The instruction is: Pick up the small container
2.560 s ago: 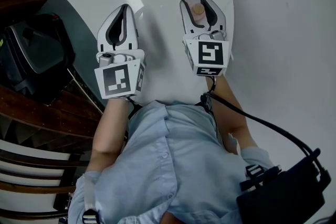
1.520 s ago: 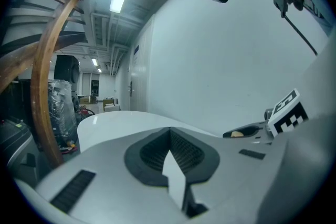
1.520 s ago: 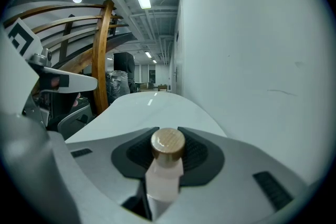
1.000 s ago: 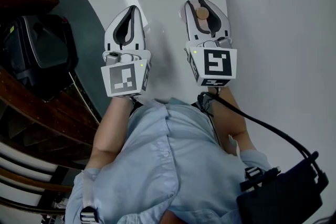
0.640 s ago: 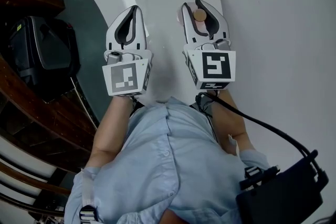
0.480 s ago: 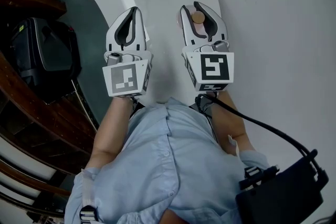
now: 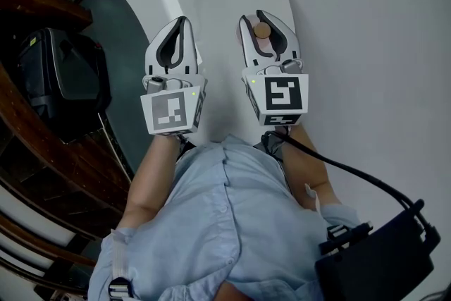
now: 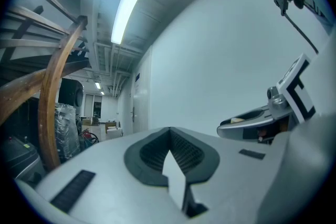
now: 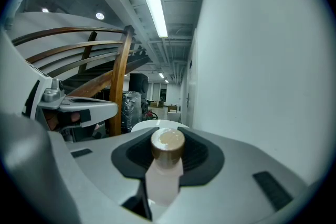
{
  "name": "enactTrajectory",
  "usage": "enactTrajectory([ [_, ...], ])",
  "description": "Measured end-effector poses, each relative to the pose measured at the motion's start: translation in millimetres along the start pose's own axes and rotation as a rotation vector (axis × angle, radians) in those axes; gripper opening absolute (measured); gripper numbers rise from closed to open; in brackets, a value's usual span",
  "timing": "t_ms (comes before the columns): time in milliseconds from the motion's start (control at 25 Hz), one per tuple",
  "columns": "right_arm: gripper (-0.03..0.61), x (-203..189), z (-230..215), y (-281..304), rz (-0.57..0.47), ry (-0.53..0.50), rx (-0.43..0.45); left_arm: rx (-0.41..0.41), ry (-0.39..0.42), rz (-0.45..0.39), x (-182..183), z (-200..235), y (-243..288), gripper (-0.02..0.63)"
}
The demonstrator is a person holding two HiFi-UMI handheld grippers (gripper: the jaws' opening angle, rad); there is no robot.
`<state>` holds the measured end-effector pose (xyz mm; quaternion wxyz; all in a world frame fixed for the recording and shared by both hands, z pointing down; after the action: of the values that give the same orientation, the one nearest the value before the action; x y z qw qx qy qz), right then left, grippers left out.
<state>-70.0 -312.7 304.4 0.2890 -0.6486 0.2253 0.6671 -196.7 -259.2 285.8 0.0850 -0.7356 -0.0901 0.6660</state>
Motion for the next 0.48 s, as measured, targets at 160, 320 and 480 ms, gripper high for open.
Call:
enactTrajectory([
  [160,0.103,-0.5,1.5,1.4,0.004,0.005,0.0,0.0,0.001,0.001,0.2,1.6,0.0,0.0],
  [320,0.103,0.1,0.9,1.9,0.004,0.002,-0.002,-0.003,-0.003,-0.002,0.0,1.5,1.2,-0.002],
  [480,0.103,0.9,-0.2,1.6,0.001,0.007,-0.006,0.001,0.001,0.007,-0.4,1.2,1.9,0.0],
])
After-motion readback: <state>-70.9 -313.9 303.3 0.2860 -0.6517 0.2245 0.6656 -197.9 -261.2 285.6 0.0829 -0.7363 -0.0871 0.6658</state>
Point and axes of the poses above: the fingertips, and each gripper's own axes: y forward along the fingers, z to its left, x out of its top, the point moved 3 cm from there along -y, backward along the fingers, and after that the axes turned 14 degrees about -z, right-handed, at the moved point
